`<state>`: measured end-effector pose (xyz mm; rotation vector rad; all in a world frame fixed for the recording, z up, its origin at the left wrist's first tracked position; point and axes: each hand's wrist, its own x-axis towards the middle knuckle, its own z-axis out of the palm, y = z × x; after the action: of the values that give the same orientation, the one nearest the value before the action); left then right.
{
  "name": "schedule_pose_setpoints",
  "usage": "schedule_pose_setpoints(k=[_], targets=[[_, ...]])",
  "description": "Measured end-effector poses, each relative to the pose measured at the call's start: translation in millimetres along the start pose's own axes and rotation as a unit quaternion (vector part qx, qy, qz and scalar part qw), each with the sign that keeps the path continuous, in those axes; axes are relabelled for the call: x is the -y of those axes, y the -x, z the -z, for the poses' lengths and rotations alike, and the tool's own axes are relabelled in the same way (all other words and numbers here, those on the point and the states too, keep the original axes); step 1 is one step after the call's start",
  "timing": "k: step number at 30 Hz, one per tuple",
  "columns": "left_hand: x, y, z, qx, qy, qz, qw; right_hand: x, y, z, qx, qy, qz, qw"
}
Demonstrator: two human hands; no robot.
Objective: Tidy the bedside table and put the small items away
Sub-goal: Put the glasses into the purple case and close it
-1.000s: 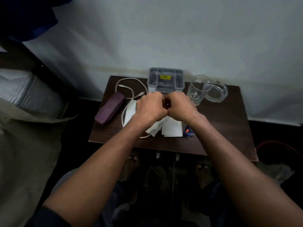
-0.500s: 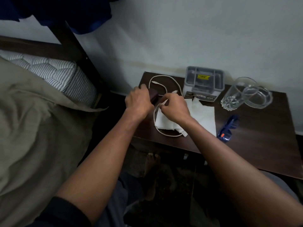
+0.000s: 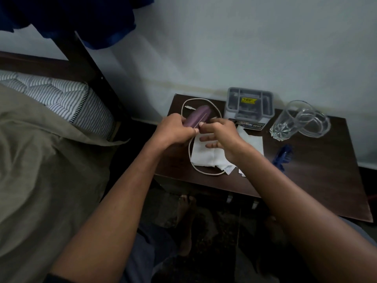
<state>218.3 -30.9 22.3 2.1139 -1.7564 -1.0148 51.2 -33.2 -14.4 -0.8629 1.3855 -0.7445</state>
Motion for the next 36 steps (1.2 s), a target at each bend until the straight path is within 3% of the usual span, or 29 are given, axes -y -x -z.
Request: schedule_pose_setpoints(k=[3, 5, 13, 18, 20, 23, 27, 30, 36], targets=[[-4.9, 0.4, -3.5, 0.152, 0.199, 0.018, 0.968, 6.7, 11.8, 22.7, 0.069, -0.083, -0.037, 0.993], [-10.9, 0.8, -10.6, 0.219, 0.243, 0.011, 0.945, 8.6, 19.3, 40.1, 0.076, -0.100, -0.027, 0.992], [-63.6, 21.3, -51.4, 0.266, 0.194, -0.150, 0.932, 1.0, 53.1, 91.4, -0.035, -0.039, 0.015, 0.999], [-92.1, 25.0, -65.3, 0.311, 0.259, -0.133, 0.905, -1.5, 70.6, 126.4, -0.048, -0.082, 0.021, 0.995], [-100.7, 25.6, -71.2, 0.288, 0.227, -0.164, 0.916, -4.7, 77.3, 143.8, -0.051, -0.118, 0.022, 0.992], [-111.4, 29.4, -89.3, 0.216, 0.052, -0.276, 0.935, -13.3, 87.4, 162.3, -0.089, -0.164, 0.023, 0.982], [-125.5, 37.8, -113.9, 0.072, -0.153, -0.403, 0.900, -19.8, 95.1, 183.2, -0.150, -0.191, -0.009, 0.970], [-134.8, 35.7, -118.2, 0.059, -0.144, -0.411, 0.898, -17.5, 94.9, 199.8, -0.142, -0.177, -0.013, 0.974], [-140.8, 20.1, -120.8, 0.111, -0.116, -0.400, 0.902, -20.2, 89.4, 206.0, -0.027, -0.217, 0.018, 0.976]])
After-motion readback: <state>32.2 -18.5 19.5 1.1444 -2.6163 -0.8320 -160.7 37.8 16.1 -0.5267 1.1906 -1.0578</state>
